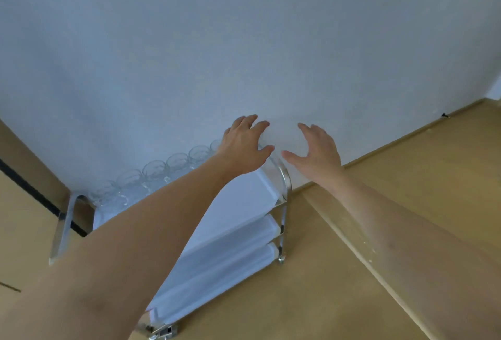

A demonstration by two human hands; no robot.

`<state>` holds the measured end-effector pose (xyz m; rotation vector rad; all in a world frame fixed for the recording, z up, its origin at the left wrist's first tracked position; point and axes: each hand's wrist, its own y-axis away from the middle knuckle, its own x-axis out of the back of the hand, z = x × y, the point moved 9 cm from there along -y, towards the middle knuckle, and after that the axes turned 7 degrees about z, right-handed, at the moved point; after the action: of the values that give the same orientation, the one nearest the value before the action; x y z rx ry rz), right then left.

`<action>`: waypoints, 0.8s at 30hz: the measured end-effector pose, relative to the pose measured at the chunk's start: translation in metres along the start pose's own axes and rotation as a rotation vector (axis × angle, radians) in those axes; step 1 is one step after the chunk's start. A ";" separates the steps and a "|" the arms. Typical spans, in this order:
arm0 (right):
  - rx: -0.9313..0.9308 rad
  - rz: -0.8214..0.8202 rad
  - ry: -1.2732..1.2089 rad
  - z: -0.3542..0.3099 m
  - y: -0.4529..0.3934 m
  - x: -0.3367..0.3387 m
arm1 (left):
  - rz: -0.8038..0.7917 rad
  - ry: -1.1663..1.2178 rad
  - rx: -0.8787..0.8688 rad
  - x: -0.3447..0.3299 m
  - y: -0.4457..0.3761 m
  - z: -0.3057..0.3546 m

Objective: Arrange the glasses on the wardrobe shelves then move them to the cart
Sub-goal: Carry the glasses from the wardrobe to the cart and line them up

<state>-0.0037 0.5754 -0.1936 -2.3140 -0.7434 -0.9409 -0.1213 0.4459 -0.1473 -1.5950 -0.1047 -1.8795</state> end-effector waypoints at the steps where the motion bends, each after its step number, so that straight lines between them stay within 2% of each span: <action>1: 0.003 0.021 0.009 0.003 -0.009 0.016 | 0.014 0.004 -0.023 0.005 -0.014 0.014; 8: 0.006 0.203 0.060 0.031 -0.052 0.138 | 0.120 0.067 -0.198 0.043 -0.103 0.124; 14: -0.079 0.324 0.153 0.074 -0.054 0.215 | 0.149 0.167 -0.357 0.052 -0.158 0.213; 24: -0.296 0.567 0.343 0.135 -0.038 0.310 | 0.043 0.380 -0.650 0.010 -0.207 0.333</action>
<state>0.2199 0.7783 -0.0366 -2.3134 0.2033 -1.1762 0.0529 0.7559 0.0177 -1.5624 0.7674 -2.2791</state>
